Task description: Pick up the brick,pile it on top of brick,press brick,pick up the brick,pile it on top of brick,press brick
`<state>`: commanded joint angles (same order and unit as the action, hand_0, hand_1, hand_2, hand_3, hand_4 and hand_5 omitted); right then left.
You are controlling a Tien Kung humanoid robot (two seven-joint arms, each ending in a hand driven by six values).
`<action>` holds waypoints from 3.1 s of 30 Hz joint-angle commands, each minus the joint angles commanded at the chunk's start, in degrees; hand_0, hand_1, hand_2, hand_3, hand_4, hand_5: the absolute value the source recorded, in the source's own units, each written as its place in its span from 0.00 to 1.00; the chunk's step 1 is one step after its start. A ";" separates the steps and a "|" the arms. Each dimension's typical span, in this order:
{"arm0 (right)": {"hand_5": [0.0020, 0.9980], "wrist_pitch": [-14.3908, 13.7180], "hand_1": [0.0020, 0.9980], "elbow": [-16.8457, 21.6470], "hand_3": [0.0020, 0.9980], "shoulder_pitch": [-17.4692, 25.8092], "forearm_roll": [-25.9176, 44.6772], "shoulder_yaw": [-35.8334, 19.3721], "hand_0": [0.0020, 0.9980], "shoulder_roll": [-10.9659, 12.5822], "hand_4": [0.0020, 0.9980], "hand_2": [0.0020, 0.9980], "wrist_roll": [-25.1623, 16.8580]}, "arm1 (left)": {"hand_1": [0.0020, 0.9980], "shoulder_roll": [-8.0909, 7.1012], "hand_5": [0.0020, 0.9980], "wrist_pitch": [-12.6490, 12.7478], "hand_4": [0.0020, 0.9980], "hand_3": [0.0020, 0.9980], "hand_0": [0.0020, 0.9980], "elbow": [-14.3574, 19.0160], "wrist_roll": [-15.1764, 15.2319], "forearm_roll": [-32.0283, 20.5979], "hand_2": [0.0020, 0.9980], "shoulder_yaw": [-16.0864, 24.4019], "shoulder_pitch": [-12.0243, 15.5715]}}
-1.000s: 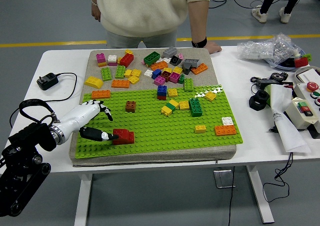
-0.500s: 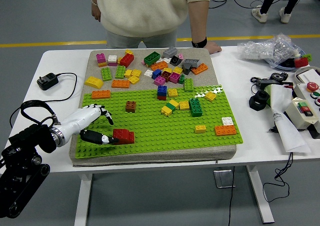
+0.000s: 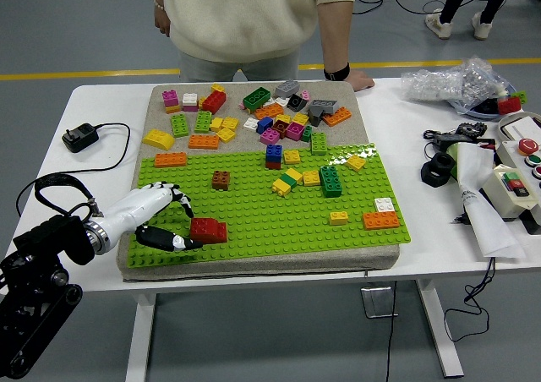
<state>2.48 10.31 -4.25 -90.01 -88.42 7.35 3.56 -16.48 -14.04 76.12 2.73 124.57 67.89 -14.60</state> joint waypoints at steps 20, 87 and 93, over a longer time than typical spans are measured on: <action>0.69 0.05 0.68 0.00 0.74 0.12 -0.24 -0.01 0.76 -0.09 1.00 0.72 0.01 | 0.96 -0.03 0.56 0.96 1.00 0.60 1.00 0.51 0.10 -0.35 0.83 0.24 0.52; 0.69 -0.04 0.68 0.00 0.74 0.23 0.02 0.08 0.76 -0.09 1.00 0.72 0.08 | 0.97 1.13 0.60 2.36 0.98 0.61 1.00 5.60 -1.08 0.87 0.86 -0.04 5.06; 0.69 -0.03 0.68 0.00 0.74 0.19 0.04 0.11 0.76 -0.12 1.00 0.72 0.05 | 0.97 1.13 0.60 2.37 0.98 0.61 1.00 5.16 -1.05 0.76 0.86 -0.13 4.86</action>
<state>2.45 10.31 -4.06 -89.97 -88.31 7.22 3.61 -15.35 -11.67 81.28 1.68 125.33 67.76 -9.74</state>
